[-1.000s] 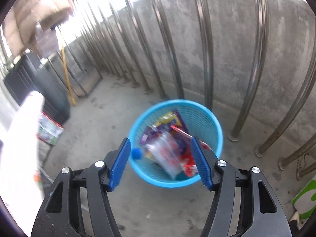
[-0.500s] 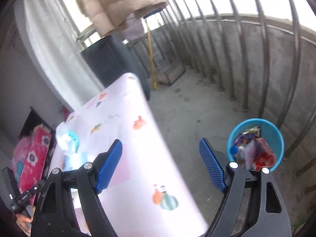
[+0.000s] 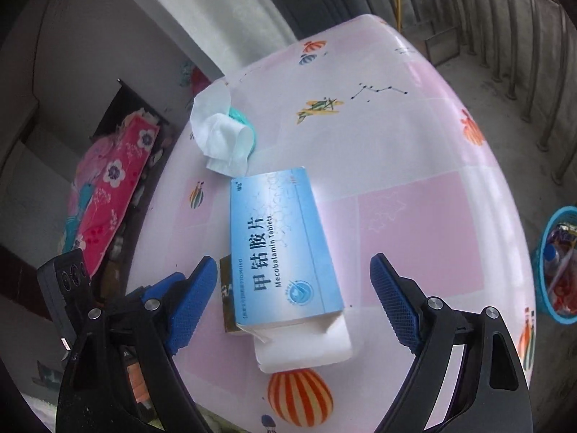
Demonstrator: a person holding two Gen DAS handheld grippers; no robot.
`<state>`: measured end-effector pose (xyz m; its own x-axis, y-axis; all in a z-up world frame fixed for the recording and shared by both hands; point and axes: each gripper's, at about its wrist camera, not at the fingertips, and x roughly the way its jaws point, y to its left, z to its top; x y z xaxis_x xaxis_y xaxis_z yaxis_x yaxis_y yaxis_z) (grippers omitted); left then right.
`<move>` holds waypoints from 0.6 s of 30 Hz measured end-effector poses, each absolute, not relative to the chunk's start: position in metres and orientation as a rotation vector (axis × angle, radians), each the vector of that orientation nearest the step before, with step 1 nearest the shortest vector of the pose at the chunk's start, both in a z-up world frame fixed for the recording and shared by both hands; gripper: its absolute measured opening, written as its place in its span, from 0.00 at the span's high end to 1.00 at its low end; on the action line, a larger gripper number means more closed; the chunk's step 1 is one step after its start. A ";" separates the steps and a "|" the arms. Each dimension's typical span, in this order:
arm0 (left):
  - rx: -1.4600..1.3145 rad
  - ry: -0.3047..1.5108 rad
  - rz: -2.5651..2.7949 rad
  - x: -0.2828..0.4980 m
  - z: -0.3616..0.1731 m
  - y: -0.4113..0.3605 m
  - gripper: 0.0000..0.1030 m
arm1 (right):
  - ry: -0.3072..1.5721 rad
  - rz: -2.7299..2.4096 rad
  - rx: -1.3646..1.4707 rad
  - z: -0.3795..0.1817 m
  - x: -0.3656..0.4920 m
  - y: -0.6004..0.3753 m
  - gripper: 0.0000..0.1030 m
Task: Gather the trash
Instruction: 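Grasp the blue medicine box with the right tool and lift it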
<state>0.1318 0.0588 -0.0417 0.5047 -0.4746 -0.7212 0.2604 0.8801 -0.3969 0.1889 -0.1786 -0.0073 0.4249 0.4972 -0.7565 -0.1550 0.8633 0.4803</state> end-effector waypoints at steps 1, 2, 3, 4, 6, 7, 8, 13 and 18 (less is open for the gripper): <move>-0.253 0.949 -0.452 0.133 -0.043 0.058 0.45 | 1.072 0.428 0.358 -0.007 0.191 -0.174 0.19; -0.262 0.955 -0.459 0.135 -0.045 0.059 0.48 | 1.088 0.437 0.349 -0.009 0.194 -0.169 0.19; -0.270 0.962 -0.468 0.137 -0.046 0.058 0.49 | 1.101 0.439 0.337 -0.010 0.196 -0.165 0.19; -0.277 0.966 -0.475 0.138 -0.047 0.058 0.51 | 1.112 0.437 0.322 -0.012 0.198 -0.160 0.19; -0.291 0.970 -0.493 0.139 -0.049 0.056 0.54 | 1.131 0.443 0.295 -0.013 0.201 -0.154 0.19; -0.296 0.973 -0.500 0.140 -0.049 0.055 0.56 | 1.141 0.447 0.285 -0.014 0.202 -0.151 0.19; -0.301 0.978 -0.506 0.141 -0.050 0.054 0.58 | 1.149 0.452 0.277 -0.015 0.202 -0.149 0.19; -0.315 0.979 -0.519 0.144 -0.053 0.051 0.62 | 1.190 0.466 0.214 -0.021 0.206 -0.140 0.18; -0.340 0.974 -0.516 0.146 -0.055 0.051 0.64 | 1.218 0.447 0.145 -0.025 0.204 -0.135 0.32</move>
<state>0.1460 0.0511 -0.0546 0.4569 -0.5565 -0.6939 0.2606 0.8296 -0.4937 0.2045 -0.1352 -0.0252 0.2715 0.4074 -0.8720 -0.2542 0.9042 0.3433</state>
